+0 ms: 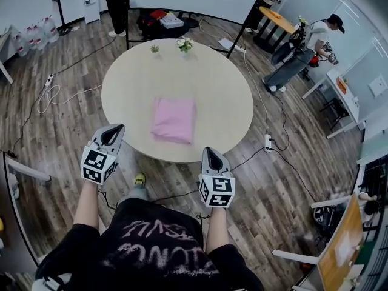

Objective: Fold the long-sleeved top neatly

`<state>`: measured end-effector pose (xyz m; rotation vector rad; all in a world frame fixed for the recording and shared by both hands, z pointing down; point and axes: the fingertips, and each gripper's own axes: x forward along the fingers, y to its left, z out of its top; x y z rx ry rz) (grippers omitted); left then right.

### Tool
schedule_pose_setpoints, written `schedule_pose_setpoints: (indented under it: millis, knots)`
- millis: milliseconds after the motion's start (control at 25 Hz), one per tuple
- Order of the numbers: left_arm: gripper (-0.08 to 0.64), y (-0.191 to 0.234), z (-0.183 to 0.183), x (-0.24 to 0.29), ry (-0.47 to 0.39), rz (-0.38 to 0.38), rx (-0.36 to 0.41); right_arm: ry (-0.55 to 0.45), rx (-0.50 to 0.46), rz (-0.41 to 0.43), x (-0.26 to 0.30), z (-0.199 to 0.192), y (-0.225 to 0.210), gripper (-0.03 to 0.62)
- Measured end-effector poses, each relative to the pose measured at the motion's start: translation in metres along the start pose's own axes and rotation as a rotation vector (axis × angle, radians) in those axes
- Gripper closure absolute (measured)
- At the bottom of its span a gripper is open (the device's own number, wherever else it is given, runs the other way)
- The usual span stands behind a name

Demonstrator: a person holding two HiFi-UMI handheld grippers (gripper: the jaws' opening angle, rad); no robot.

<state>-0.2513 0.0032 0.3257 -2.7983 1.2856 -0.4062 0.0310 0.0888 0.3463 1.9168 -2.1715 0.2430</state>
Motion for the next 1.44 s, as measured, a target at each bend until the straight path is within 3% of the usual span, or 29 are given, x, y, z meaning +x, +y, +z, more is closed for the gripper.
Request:
schedule_pose_setpoints:
  millis: [680,1440]
  knots:
    - [0.548,0.016,0.005,-0.03,-0.063,0.093,-0.037,-0.046,0.029,-0.045,-0.016,0.006,0.001,0.588]
    - [0.548,0.011,0.005,-0.019,-0.057,0.056,-0.04,-0.052,0.036,-0.05,-0.008,0.007,-0.003,0.588]
